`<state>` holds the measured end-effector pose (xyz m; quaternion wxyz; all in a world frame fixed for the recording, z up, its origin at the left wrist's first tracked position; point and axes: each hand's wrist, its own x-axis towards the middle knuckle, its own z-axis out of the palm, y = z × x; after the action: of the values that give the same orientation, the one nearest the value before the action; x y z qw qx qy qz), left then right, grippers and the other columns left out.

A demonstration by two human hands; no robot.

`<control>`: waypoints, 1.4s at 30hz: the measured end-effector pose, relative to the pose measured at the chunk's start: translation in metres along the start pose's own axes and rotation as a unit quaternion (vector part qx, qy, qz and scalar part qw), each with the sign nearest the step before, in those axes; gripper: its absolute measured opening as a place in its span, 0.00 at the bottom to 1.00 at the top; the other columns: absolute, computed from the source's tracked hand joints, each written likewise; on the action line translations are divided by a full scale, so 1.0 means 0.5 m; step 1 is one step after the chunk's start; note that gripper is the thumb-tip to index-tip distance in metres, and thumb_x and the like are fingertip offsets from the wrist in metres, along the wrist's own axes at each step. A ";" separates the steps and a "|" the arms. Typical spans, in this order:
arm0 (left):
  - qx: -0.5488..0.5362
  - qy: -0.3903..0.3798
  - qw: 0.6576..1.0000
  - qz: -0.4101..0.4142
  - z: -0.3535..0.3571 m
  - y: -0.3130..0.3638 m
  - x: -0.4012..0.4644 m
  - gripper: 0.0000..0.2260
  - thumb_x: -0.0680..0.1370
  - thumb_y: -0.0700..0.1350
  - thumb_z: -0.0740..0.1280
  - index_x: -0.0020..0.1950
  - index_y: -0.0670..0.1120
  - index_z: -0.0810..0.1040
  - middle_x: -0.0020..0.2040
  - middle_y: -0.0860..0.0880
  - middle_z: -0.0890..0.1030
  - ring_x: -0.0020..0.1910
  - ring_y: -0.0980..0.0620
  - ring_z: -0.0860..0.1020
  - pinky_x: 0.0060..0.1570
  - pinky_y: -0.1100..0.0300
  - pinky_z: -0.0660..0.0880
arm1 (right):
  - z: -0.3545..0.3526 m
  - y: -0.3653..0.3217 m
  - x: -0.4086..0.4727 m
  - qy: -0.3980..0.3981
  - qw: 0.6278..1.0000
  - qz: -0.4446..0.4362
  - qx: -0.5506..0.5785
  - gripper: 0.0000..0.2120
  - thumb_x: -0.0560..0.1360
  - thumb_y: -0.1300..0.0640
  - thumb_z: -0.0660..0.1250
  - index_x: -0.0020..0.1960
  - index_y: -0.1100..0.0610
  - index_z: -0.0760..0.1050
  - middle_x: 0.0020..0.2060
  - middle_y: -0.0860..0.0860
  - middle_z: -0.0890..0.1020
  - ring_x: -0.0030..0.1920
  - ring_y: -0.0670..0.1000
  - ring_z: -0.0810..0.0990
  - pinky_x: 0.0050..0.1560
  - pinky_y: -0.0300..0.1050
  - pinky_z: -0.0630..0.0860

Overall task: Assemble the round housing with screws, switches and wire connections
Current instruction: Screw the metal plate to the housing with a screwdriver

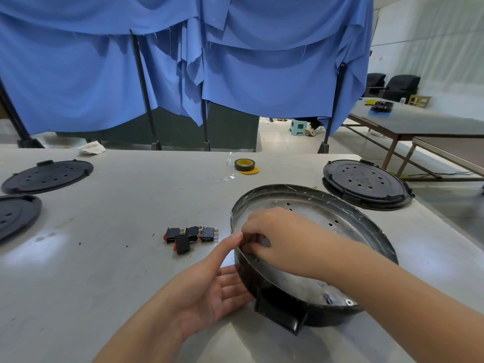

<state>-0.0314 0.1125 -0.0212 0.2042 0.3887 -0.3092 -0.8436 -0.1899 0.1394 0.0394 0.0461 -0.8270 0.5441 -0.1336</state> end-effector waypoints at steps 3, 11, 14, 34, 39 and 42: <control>0.000 -0.001 1.000 0.000 0.000 0.000 0.000 0.36 0.60 0.57 0.77 0.58 0.33 0.78 0.52 0.37 0.83 0.46 0.42 0.84 0.41 0.55 0.83 | -0.003 -0.001 0.004 -0.005 1.000 0.009 -0.017 0.11 0.74 0.57 0.64 0.37 0.46 0.67 0.29 0.40 0.69 0.33 0.38 0.69 0.34 0.30 0.65; -0.001 -0.003 1.000 -0.001 -0.002 0.000 0.000 0.36 0.60 0.57 0.77 0.59 0.33 0.78 0.51 0.37 0.83 0.46 0.42 0.84 0.43 0.55 0.83 | -0.014 -0.005 0.013 -0.039 0.998 0.014 -0.038 0.04 0.76 0.52 0.63 0.42 0.49 0.71 0.40 0.47 0.78 0.42 0.49 0.75 0.41 0.43 0.72; -0.003 -0.005 1.000 -0.001 -0.002 0.000 0.000 0.36 0.60 0.57 0.77 0.59 0.33 0.78 0.49 0.38 0.83 0.44 0.43 0.84 0.40 0.55 0.82 | -0.019 -0.004 0.007 -0.042 0.999 0.006 0.005 0.04 0.74 0.57 0.64 0.45 0.55 0.78 0.40 0.49 0.79 0.42 0.49 0.77 0.44 0.47 0.75; 0.002 -0.003 1.000 0.001 -0.004 0.001 0.003 0.36 0.60 0.58 0.77 0.58 0.34 0.78 0.52 0.38 0.84 0.47 0.43 0.84 0.43 0.55 0.83 | -0.005 -0.005 0.012 -0.009 1.000 0.010 -0.020 0.02 0.76 0.54 0.64 0.48 0.51 0.75 0.41 0.45 0.75 0.43 0.48 0.74 0.43 0.41 0.71; 0.004 -0.002 1.000 0.002 -0.003 0.001 0.001 0.36 0.60 0.58 0.77 0.58 0.34 0.78 0.51 0.38 0.84 0.45 0.43 0.84 0.41 0.56 0.82 | -0.005 -0.005 0.011 -0.017 1.000 0.011 0.007 0.05 0.75 0.58 0.64 0.46 0.53 0.79 0.42 0.48 0.78 0.43 0.49 0.76 0.45 0.46 0.75; 0.009 0.001 1.000 0.004 -0.003 0.000 0.003 0.36 0.60 0.58 0.77 0.58 0.34 0.79 0.50 0.38 0.83 0.45 0.43 0.84 0.43 0.55 0.83 | 0.000 -0.003 0.013 -0.009 0.999 0.015 -0.027 0.05 0.76 0.54 0.63 0.42 0.52 0.74 0.40 0.47 0.75 0.42 0.49 0.74 0.41 0.43 0.70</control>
<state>-0.0311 0.1108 -0.0228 0.2041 0.3900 -0.3179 -0.8397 -0.1860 0.1341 0.0408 0.0313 -0.8211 0.5590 -0.1107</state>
